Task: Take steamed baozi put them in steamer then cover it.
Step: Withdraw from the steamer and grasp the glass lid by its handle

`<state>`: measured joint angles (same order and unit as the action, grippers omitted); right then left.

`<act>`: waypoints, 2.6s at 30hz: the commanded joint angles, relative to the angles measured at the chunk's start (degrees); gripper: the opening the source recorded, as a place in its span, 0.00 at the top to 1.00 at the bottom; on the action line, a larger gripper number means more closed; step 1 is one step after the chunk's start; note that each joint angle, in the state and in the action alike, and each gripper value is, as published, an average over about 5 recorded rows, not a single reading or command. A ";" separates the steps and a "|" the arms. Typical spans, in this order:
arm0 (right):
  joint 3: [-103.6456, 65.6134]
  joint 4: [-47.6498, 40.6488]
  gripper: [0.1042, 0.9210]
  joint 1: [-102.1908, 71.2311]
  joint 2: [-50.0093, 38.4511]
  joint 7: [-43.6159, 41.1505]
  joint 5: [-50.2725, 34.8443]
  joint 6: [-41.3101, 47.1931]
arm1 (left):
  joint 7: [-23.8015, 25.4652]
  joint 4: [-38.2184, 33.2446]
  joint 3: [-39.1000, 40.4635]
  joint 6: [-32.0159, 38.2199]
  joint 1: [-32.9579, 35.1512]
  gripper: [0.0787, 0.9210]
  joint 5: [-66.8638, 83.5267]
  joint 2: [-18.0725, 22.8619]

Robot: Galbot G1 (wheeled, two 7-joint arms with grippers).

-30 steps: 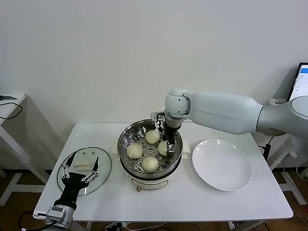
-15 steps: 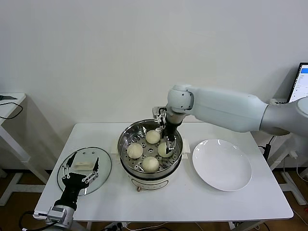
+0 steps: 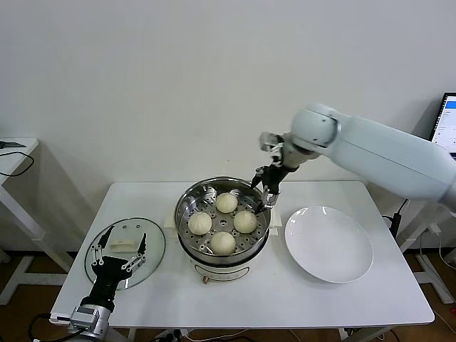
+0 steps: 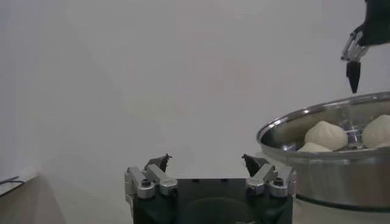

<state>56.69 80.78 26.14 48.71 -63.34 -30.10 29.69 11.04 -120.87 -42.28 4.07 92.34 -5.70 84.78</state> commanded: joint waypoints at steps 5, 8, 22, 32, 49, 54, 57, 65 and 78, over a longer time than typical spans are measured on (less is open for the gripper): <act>-40.24 13.05 0.12 -35.83 -19.78 35.42 -13.39 -22.24 | -0.38 1.00 -0.97 0.43 -1.16 0.12 -0.05 1.33; -54.32 17.41 0.12 -51.79 -20.82 43.45 -14.94 -26.15 | -1.14 -0.02 -0.83 0.03 -1.47 0.12 0.26 1.44; -88.92 30.66 0.12 -101.53 2.33 65.09 -2.39 -39.96 | -1.65 1.08 -1.24 1.09 -2.55 0.12 2.44 0.69; -89.02 32.92 0.12 -113.82 17.96 68.23 7.23 -50.82 | -3.18 2.77 -1.82 3.47 -3.11 0.12 -2.69 -0.32; -87.39 31.82 0.12 -113.14 22.04 68.25 6.97 -50.98 | -22.98 24.80 -5.86 21.83 -3.07 0.12 -66.19 -6.98; -86.89 30.94 0.12 -112.15 22.45 68.11 6.97 -50.76 | -25.20 28.22 -6.10 21.47 -5.30 0.12 -70.68 -7.10; -86.69 30.72 0.12 -111.93 22.48 68.06 6.79 -50.51 | -25.70 29.71 -5.88 20.38 -7.18 0.12 -71.66 -6.74; -86.51 30.21 0.12 -111.78 22.20 67.82 6.47 -50.15 | -25.63 33.54 -4.95 18.26 -12.18 0.12 -72.08 -6.28; -86.00 29.88 0.12 -111.48 22.39 67.59 7.16 -50.10 | -25.54 37.83 -4.41 15.74 -18.11 0.12 -72.61 -6.41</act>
<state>-29.23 110.72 -85.17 70.78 4.14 -23.06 -20.26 -13.49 -87.11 -46.97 20.63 78.64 -75.09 78.72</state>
